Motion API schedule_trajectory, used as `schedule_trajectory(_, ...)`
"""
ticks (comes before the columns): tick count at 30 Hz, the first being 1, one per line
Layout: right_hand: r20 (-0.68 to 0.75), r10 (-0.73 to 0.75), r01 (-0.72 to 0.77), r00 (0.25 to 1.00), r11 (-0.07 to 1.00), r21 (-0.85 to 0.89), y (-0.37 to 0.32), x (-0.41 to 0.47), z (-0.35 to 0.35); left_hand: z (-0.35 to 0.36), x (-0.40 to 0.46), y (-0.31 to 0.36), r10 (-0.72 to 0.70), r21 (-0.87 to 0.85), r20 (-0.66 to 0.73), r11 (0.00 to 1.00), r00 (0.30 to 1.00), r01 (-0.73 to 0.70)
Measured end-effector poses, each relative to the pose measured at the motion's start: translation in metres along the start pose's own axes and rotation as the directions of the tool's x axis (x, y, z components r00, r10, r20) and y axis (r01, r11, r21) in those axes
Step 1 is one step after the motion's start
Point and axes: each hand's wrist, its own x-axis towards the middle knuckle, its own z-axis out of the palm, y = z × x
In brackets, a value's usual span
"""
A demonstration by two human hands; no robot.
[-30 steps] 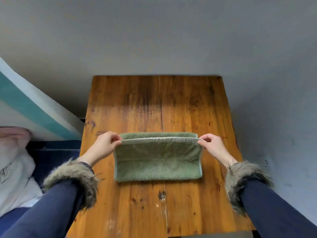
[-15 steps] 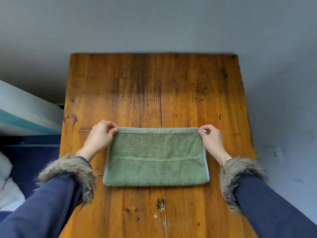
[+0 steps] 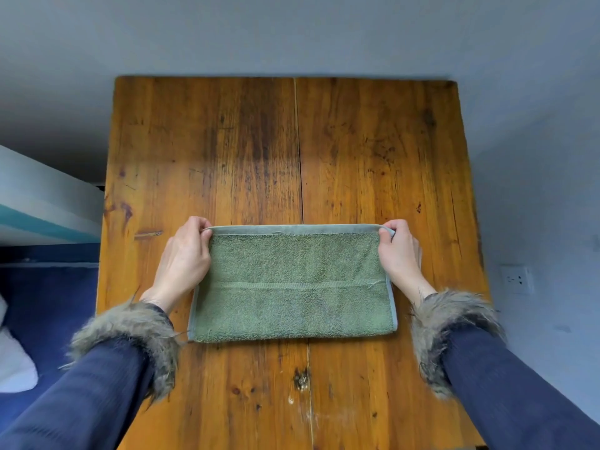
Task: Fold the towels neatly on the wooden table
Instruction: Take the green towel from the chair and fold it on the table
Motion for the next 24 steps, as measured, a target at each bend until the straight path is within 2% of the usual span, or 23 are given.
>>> schedule_trajectory(4, -0.017, 0.006, -0.006, 1.0, 1.0, -0.004, 0.001, 0.007, 0.006, 0.008, 0.007, 0.001, -0.034, -0.016, -0.074, 0.999, 0.997, 0.033)
schedule_trajectory(7, -0.045, 0.045, -0.041, 0.998, 0.995, 0.092, 0.0, 0.004, 0.008, 0.01, 0.006, 0.005, -0.123, -0.076, -0.194, 0.991, 0.973, 0.11)
schedule_trajectory(9, -0.09, 0.063, -0.051, 0.994, 0.991, 0.126, 0.001, -0.007, 0.007, 0.012, -0.008, 0.007, -0.118, 0.015, -0.246, 0.992, 0.962, 0.126)
schedule_trajectory(10, -0.143, 0.034, -0.024, 0.989, 0.997, 0.072, 0.005, -0.015, 0.007, 0.015, -0.02, 0.007, -0.074, 0.074, -0.254, 0.993, 0.964, 0.096)
schedule_trajectory(12, -0.208, -0.159, 0.136, 0.965, 0.983, -0.123, 0.01, -0.036, 0.013, 0.027, -0.046, 0.011, 0.079, 0.192, -0.198, 0.98, 0.977, -0.04)
schedule_trajectory(14, -0.106, -0.409, 0.365, 0.907, 0.885, -0.289, 0.01, -0.059, 0.03, 0.048, -0.068, 0.017, 0.229, 0.305, -0.04, 0.93, 0.973, -0.206)
schedule_trajectory(16, 0.021, -0.561, 0.53, 0.828, 0.768, -0.359, 0.01, -0.07, 0.054, 0.07, -0.073, 0.024, 0.316, 0.373, 0.068, 0.872, 0.946, -0.317)
schedule_trajectory(18, 0.071, -0.594, 0.567, 0.802, 0.718, -0.403, 0.017, -0.063, 0.068, 0.081, -0.063, 0.03, 0.324, 0.391, 0.074, 0.86, 0.943, -0.326)
schedule_trajectory(21, 0.036, -0.524, 0.485, 0.851, 0.759, -0.435, 0.038, -0.04, 0.065, 0.078, -0.037, 0.021, 0.276, 0.414, 0.028, 0.872, 0.961, -0.262)
schedule_trajectory(24, 0.023, -0.518, 0.472, 0.855, 0.76, -0.447, 0.052, -0.032, 0.062, 0.072, -0.029, 0.007, 0.245, 0.424, -0.016, 0.88, 0.969, -0.215)
